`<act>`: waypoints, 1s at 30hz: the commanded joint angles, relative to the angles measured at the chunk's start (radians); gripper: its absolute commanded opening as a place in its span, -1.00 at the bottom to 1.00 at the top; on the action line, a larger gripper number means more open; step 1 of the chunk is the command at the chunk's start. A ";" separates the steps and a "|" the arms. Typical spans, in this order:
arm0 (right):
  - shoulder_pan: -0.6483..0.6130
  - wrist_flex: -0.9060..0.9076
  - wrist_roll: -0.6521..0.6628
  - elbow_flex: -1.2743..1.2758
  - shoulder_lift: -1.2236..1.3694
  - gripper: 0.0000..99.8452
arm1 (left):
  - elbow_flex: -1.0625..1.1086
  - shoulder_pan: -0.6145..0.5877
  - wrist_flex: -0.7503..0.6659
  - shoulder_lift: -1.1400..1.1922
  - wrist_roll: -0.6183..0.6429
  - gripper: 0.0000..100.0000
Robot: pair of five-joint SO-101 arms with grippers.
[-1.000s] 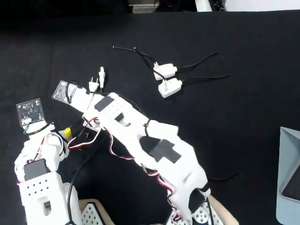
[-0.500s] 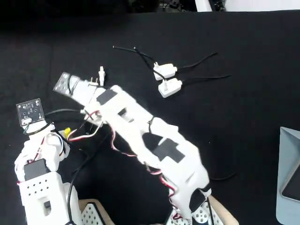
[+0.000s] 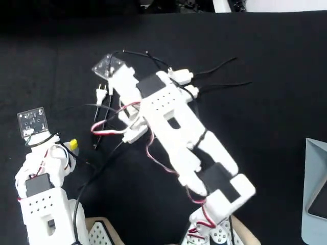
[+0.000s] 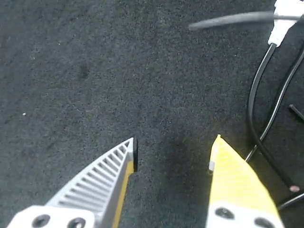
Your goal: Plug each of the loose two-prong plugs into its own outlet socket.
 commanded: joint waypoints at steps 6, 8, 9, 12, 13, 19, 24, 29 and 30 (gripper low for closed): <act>0.018 -0.104 -0.012 0.407 -0.285 -0.98 | -0.013 -0.002 -0.026 -0.015 0.000 -0.49; 0.018 -0.152 -0.012 0.512 -0.338 -0.98 | -0.013 -0.002 -0.026 -0.015 0.000 -0.49; 0.018 -0.178 -0.014 0.564 -0.361 -0.98 | -0.013 -0.002 -0.026 -0.015 0.000 -0.49; 0.015 -0.258 -0.014 0.688 -0.384 -0.98 | -0.013 -0.002 -0.026 -0.015 0.000 -0.49; 0.014 -0.281 -0.014 0.714 -0.381 -0.98 | -0.013 -0.002 -0.026 -0.015 0.000 -0.49; 0.003 -0.397 -0.014 0.777 -0.288 -0.97 | -0.012 -0.002 -0.026 -0.015 0.000 -0.49; -0.077 -0.433 -0.011 0.766 -0.208 -0.89 | -0.010 -0.002 -0.026 -0.015 -0.002 -0.49; -0.106 -0.376 -0.008 0.708 -0.194 -0.71 | -0.010 -0.002 -0.026 -0.015 -0.002 -0.49; -0.106 -0.368 -0.006 0.696 -0.194 -0.71 | -0.010 -0.002 -0.026 -0.015 -0.002 -0.49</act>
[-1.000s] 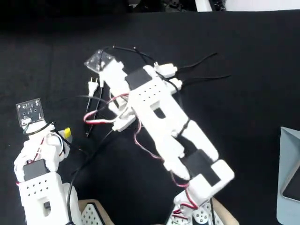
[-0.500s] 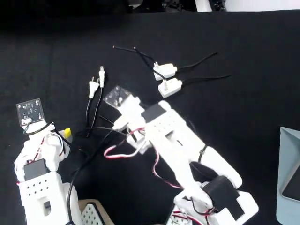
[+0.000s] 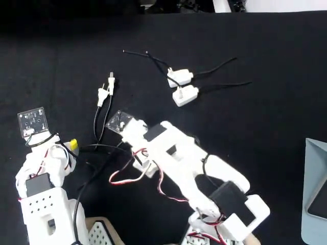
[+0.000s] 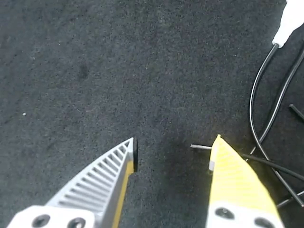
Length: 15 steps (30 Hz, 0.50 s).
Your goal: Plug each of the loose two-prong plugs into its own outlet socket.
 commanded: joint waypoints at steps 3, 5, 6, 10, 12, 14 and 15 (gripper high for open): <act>-0.015 0.029 -0.003 -0.090 0.002 -0.72 | -0.010 -0.002 -0.026 -0.015 -0.002 -0.49; -0.015 0.028 -0.002 -0.091 0.004 -0.72 | -0.010 -0.002 -0.026 -0.015 -0.002 -0.49; -0.015 0.028 -0.002 -0.093 0.004 -0.72 | -0.010 -0.002 -0.026 -0.015 -0.002 -0.49; -0.015 0.025 -0.002 -0.093 0.007 -0.72 | -0.012 -0.002 -0.026 -0.015 -0.002 -0.49; -0.015 0.026 -0.002 -0.094 0.027 -0.72 | -0.012 -0.002 -0.026 -0.015 -0.002 -0.49; -0.015 0.020 -0.002 -0.096 0.059 -0.72 | -0.012 -0.002 -0.026 -0.015 -0.002 -0.49; -0.014 0.020 -0.002 -0.105 0.074 -0.72 | -0.012 -0.002 -0.026 -0.015 -0.002 -0.49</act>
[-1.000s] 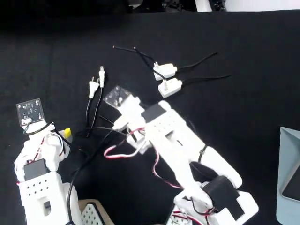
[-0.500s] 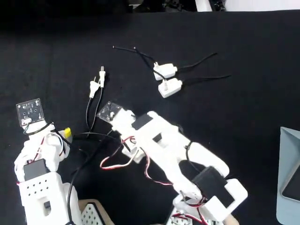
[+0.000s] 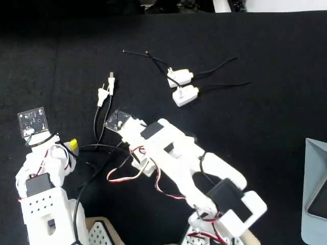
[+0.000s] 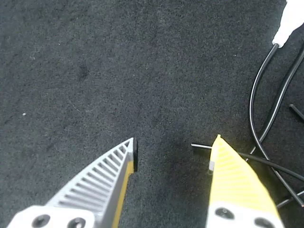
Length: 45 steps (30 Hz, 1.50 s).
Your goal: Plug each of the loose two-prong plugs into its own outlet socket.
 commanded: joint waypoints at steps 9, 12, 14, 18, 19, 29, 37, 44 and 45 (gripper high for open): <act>-0.011 0.006 -0.005 -0.131 0.042 -0.81 | -0.012 -0.002 -0.026 -0.015 -0.002 -0.49; -0.009 0.008 -0.003 -0.133 0.047 -0.72 | -0.012 -0.002 -0.026 -0.015 -0.002 -0.49; -0.012 0.006 -0.003 -0.131 0.050 -0.73 | -0.012 -0.002 -0.026 -0.015 -0.002 -0.49; -0.011 0.006 -0.002 -0.131 0.044 -0.80 | -0.012 -0.002 -0.026 -0.015 -0.002 -0.49; -0.011 0.006 -0.002 -0.131 0.044 -0.81 | -0.012 -0.002 -0.026 -0.015 -0.002 -0.49; -0.011 0.008 -0.002 -0.182 0.041 -0.98 | -0.010 -0.001 -0.026 -0.015 -0.002 -0.49; -0.011 0.110 -0.005 -0.208 -0.147 -0.98 | -0.013 -0.001 -0.026 -0.015 0.003 -0.48; -0.015 0.149 -0.015 -0.206 -0.452 -0.98 | -0.022 -0.010 -0.089 -0.015 0.086 -0.48; -0.015 0.147 -0.040 -0.206 -0.484 -0.98 | -0.038 -0.010 -0.091 -0.015 0.106 -0.48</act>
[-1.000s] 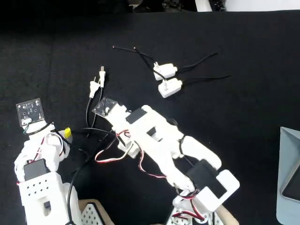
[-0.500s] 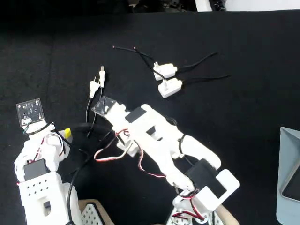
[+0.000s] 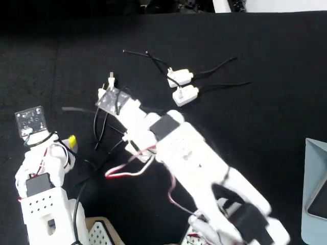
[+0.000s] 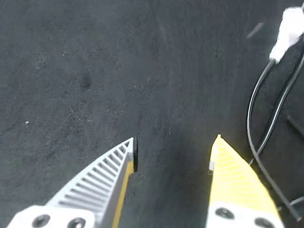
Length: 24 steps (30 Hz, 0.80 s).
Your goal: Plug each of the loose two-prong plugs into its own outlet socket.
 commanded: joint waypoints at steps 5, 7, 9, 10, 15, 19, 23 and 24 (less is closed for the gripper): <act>-0.049 -0.015 -0.189 -0.036 -0.229 -0.98 | -0.122 0.015 -0.046 -0.015 0.143 -0.48; -0.083 -0.052 -0.226 0.007 -0.262 -0.98 | -0.159 0.044 -0.048 -0.015 0.160 -0.48; -0.130 -0.104 -0.229 0.071 -0.305 -0.98 | -0.196 0.090 -0.048 -0.015 0.175 -0.48; -0.152 -0.135 -0.229 0.110 -0.328 -0.98 | -0.213 0.114 -0.048 -0.015 0.183 -0.48; -0.181 -0.258 -0.229 0.259 -0.453 -0.98 | -0.283 0.228 -0.037 -0.015 0.196 -0.48; -0.180 -0.279 -0.233 0.311 -0.503 -0.98 | -0.352 0.315 0.041 -0.015 0.192 -0.48; -0.178 -0.279 -0.233 0.318 -0.506 -0.98 | -0.423 0.424 0.146 -0.015 0.187 -0.48; -0.178 -0.279 -0.233 0.318 -0.506 -0.98 | -0.437 0.447 0.167 -0.015 0.187 -0.48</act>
